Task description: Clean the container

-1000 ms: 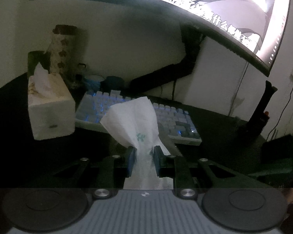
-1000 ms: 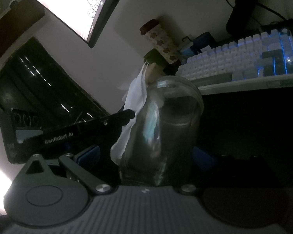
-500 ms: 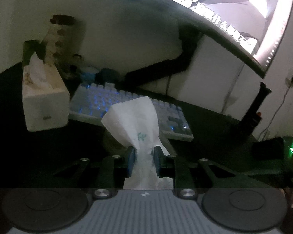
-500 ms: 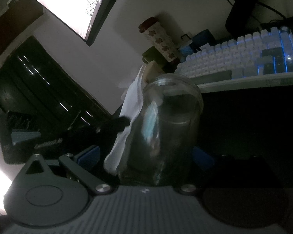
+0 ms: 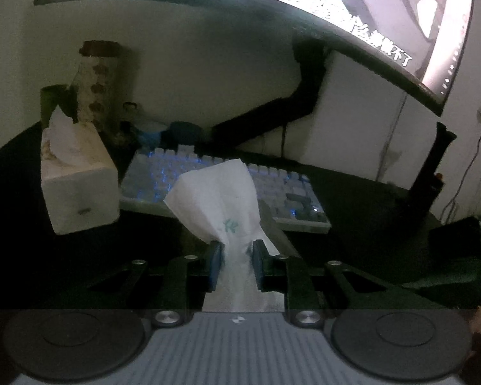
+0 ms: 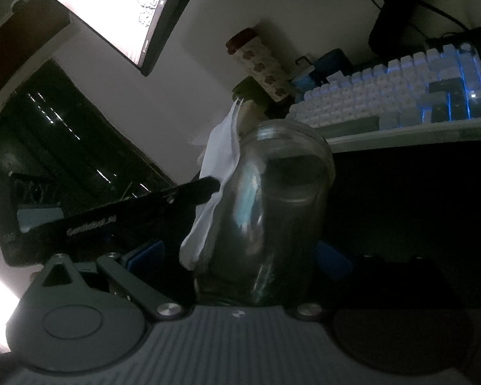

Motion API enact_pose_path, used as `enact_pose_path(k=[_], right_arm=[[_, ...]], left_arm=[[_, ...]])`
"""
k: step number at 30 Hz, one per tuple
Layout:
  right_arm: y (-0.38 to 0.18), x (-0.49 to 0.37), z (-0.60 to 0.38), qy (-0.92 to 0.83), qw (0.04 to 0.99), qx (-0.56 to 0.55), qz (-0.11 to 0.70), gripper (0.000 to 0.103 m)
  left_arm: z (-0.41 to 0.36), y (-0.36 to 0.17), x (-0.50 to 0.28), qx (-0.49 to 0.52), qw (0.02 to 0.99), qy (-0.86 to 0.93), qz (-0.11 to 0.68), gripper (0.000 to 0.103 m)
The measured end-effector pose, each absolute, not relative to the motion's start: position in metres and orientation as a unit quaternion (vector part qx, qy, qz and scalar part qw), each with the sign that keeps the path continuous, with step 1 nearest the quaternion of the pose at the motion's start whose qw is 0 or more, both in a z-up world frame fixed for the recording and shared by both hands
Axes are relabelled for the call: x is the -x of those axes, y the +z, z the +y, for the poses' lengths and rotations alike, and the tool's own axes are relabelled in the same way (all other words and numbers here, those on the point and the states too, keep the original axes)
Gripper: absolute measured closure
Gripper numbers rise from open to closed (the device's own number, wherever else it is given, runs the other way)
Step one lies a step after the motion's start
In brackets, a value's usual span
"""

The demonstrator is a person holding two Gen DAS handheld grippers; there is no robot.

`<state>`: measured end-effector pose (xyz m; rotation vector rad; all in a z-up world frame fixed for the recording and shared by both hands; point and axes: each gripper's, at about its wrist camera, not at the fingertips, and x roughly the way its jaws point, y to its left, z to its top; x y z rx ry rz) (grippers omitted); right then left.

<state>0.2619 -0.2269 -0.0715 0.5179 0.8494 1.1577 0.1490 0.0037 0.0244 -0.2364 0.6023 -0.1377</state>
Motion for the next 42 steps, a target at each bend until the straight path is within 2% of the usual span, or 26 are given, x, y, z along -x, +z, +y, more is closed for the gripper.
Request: enact_pose_path(k=[20, 34, 42], right_arm=[[-0.069, -0.263, -0.229, 0.523, 0.724, -0.239, 0.381, 0.0], [-0.07, -0.264, -0.231, 0.517, 0.726, -0.245, 0.382, 0.0], [-0.068, -0.263, -0.231, 0.523, 0.724, -0.244, 0.378, 0.0]], left_arm=[[0.006, 0.023, -0.161, 0.114, 0.95, -0.038, 0.289, 0.085], [-0.005, 0.022, -0.131, 0.089, 0.948, -0.069, 0.297, 0.085], [0.01, 0.02, -0.155, 0.107, 0.948, -0.042, 0.296, 0.085]])
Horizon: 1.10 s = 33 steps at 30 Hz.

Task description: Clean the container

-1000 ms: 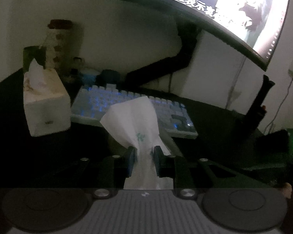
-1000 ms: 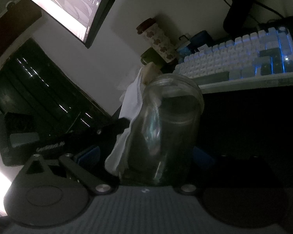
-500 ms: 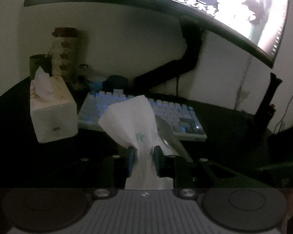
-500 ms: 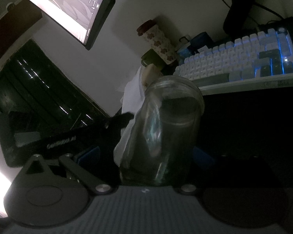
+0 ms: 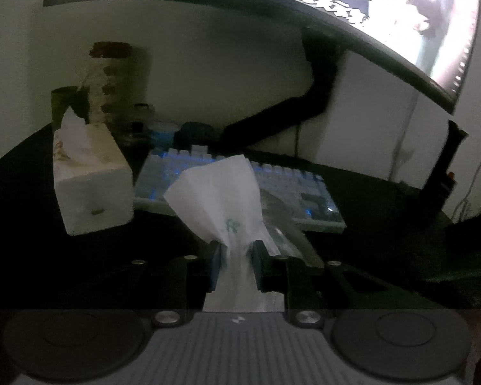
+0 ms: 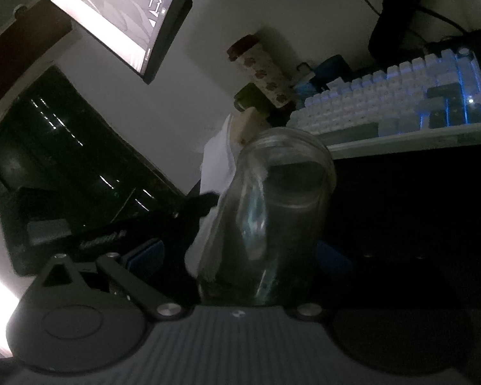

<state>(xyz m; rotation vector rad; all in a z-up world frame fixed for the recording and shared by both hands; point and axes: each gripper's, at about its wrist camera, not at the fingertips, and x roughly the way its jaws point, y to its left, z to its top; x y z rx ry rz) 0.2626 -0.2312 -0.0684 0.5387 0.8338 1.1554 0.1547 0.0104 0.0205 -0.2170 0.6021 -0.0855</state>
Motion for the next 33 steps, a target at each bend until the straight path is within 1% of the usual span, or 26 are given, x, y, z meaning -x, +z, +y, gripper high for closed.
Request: enact_pose_path(k=[5, 13, 22, 28, 33], right_arm=[[-0.069, -0.264, -0.232, 0.518, 0.726, -0.246, 0.381, 0.0], [-0.069, -0.264, -0.233, 0.516, 0.727, -0.247, 0.38, 0.0], [-0.067, -0.263, -0.235, 0.517, 0.729, -0.254, 0.371, 0.0], [-0.064, -0.266, -0.248, 0.511, 0.731, -0.293, 0.345, 0.0], [-0.068, -0.275, -0.254, 0.488, 0.729, -0.323, 0.356, 0.0]], left_arm=[[0.015, 0.016, -0.164, 0.107, 0.947, -0.024, 0.302, 0.085], [0.021, 0.004, -0.154, 0.121, 0.94, -0.039, 0.317, 0.085], [0.01, 0.02, -0.137, 0.139, 0.937, -0.095, 0.307, 0.085], [-0.003, 0.024, -0.153, 0.128, 0.942, -0.081, 0.301, 0.085], [-0.007, 0.024, -0.166, 0.13, 0.941, -0.074, 0.303, 0.086]])
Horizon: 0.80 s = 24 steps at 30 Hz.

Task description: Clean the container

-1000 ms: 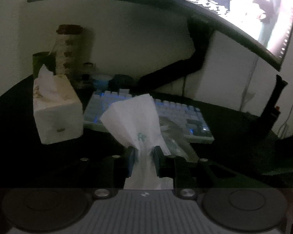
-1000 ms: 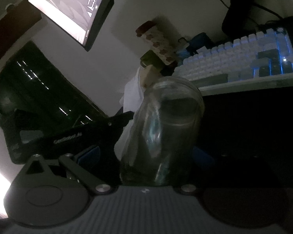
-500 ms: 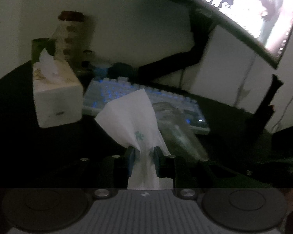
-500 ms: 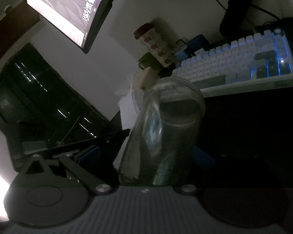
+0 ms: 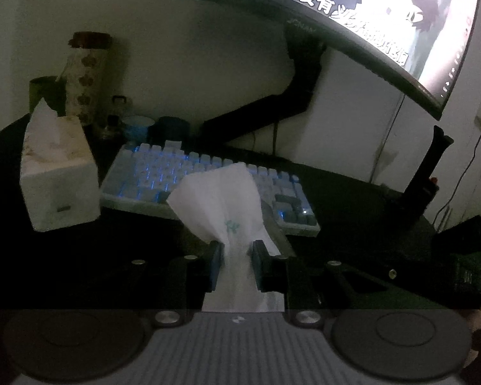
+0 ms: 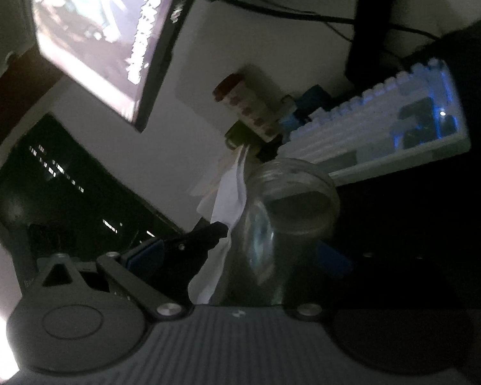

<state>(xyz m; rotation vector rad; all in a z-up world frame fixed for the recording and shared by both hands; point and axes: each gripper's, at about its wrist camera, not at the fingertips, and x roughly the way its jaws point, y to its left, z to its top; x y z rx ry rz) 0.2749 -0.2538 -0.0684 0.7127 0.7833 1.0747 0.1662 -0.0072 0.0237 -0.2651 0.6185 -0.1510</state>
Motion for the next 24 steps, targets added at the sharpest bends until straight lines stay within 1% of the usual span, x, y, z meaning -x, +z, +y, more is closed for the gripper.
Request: enact_pose_path(k=[5, 11, 17, 21, 24], right_arm=[[-0.072, -0.279, -0.254, 0.485, 0.721, -0.333, 0.365, 0.0], [-0.071, -0.277, -0.253, 0.497, 0.718, -0.332, 0.357, 0.0], [-0.071, -0.276, -0.252, 0.497, 0.717, -0.33, 0.361, 0.0], [-0.072, -0.276, -0.251, 0.505, 0.709, -0.332, 0.364, 0.0], [-0.072, -0.275, -0.248, 0.512, 0.704, -0.327, 0.369, 0.0]], left_arm=[[-0.012, 0.024, -0.162, 0.108, 0.948, -0.059, 0.295, 0.086], [-0.004, 0.022, -0.158, 0.117, 0.946, -0.06, 0.295, 0.085], [-0.009, 0.021, -0.137, 0.12, 0.942, -0.086, 0.3, 0.086], [-0.016, 0.023, -0.126, 0.122, 0.948, -0.088, 0.282, 0.085], [-0.018, 0.026, -0.134, 0.115, 0.95, -0.077, 0.28, 0.085]])
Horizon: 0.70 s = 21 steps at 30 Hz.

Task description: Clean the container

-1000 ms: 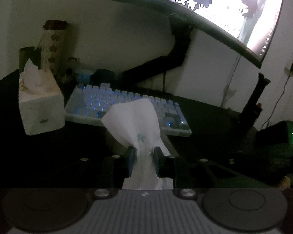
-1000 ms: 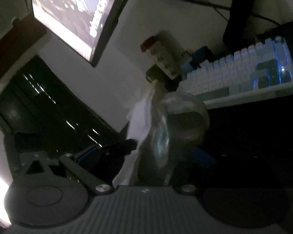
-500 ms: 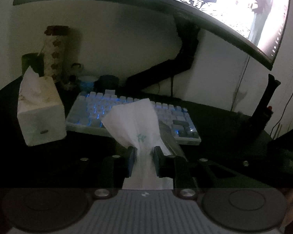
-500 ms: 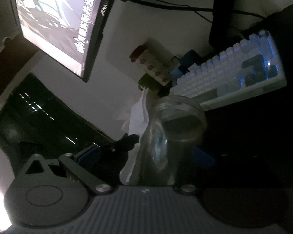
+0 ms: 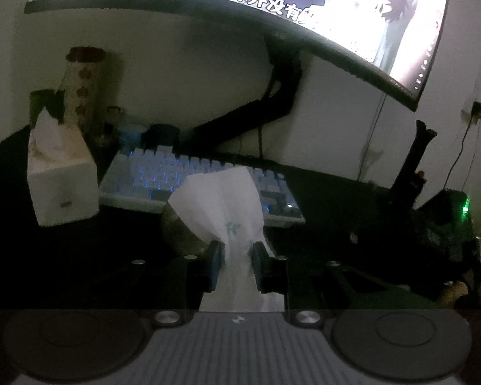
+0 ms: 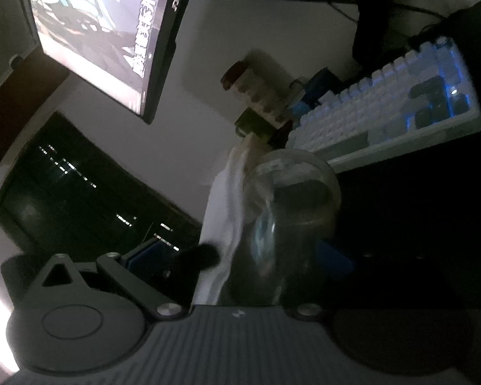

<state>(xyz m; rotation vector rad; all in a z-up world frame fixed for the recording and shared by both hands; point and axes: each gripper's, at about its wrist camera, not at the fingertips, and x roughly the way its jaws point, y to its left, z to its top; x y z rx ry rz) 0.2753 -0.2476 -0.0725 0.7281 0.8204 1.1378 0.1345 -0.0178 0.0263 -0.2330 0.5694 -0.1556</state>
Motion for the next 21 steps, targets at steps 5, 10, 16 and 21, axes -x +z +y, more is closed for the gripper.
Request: enact_pose_path(k=[5, 10, 16, 21], right_arm=[[-0.074, -0.277, -0.25, 0.5, 0.708, -0.335, 0.369, 0.0], [-0.076, -0.278, -0.25, 0.492, 0.71, -0.336, 0.377, 0.0], [-0.079, -0.28, -0.249, 0.493, 0.699, -0.342, 0.388, 0.0], [-0.081, -0.282, -0.251, 0.49, 0.692, -0.354, 0.395, 0.0]], left_arm=[[-0.014, 0.027, -0.152, 0.117, 0.951, -0.055, 0.282, 0.085], [-0.011, 0.026, -0.158, 0.116, 0.951, -0.044, 0.282, 0.085], [-0.013, 0.025, -0.152, 0.103, 0.954, -0.04, 0.278, 0.084], [-0.022, 0.024, -0.14, 0.074, 0.956, -0.043, 0.281, 0.08]])
